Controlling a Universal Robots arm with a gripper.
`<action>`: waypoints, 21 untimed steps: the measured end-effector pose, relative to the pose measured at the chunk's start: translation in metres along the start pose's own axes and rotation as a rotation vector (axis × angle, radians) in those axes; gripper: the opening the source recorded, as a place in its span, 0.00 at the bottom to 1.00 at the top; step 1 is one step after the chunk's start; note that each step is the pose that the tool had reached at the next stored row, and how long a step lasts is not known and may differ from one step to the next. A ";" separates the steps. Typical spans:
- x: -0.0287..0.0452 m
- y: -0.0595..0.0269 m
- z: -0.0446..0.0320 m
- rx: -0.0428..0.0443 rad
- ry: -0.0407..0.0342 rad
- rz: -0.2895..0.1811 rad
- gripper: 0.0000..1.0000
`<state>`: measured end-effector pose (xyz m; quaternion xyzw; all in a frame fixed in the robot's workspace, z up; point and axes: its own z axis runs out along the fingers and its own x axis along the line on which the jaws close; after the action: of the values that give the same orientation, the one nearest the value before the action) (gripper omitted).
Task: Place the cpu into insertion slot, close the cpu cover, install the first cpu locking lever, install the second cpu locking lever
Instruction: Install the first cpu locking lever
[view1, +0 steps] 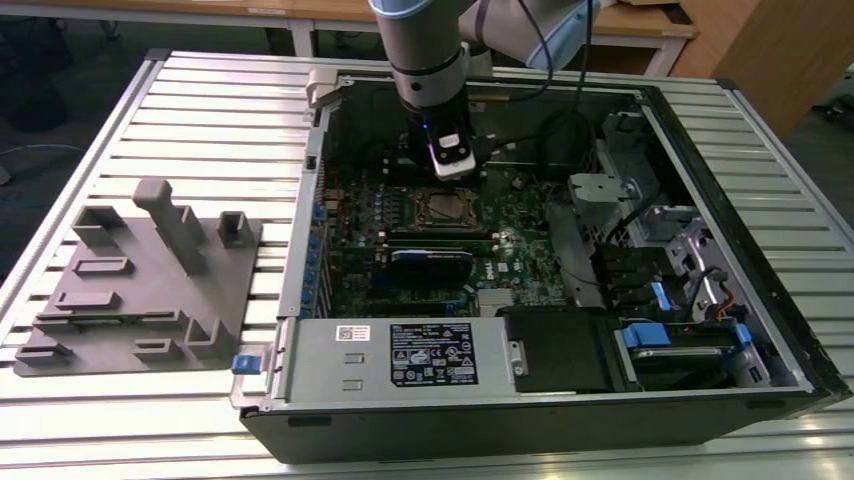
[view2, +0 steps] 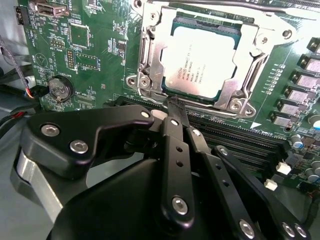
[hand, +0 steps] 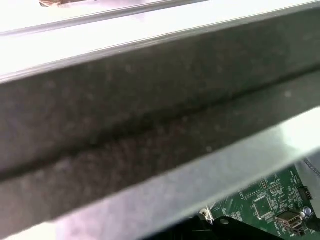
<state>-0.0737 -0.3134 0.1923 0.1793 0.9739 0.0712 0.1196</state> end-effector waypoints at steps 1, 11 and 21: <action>0.0000 -0.0001 0.0003 -0.0003 -0.0002 0.000 0.11; 0.0002 -0.0004 0.0022 -0.0033 -0.0036 -0.002 0.11; 0.0002 -0.0004 0.0012 -0.0040 -0.0025 -0.002 0.11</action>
<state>-0.0736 -0.3136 0.1910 0.1783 0.9738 0.0728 0.1212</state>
